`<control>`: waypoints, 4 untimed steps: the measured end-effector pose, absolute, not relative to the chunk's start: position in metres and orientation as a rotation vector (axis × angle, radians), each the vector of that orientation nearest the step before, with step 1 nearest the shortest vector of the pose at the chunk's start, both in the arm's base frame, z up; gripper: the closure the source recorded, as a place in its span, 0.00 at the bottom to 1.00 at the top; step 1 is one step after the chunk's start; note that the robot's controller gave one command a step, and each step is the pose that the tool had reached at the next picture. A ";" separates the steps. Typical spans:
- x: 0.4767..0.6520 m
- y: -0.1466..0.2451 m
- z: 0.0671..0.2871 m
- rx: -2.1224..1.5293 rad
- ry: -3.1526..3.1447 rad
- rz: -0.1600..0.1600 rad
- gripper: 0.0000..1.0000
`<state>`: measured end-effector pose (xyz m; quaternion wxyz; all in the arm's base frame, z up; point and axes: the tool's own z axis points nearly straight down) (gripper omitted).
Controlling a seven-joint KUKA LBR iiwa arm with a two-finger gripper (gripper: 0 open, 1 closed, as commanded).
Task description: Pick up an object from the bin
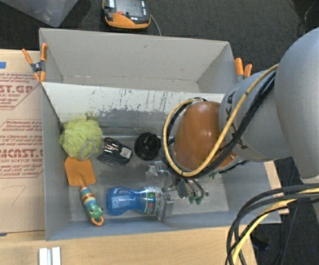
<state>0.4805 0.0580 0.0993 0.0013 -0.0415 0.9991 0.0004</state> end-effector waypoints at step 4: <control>0.488 0.043 0.080 0.327 3.126 0.001 1.00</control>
Offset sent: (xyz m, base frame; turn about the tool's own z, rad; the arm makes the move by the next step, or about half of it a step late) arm 0.0090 -0.0159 -0.0293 0.2927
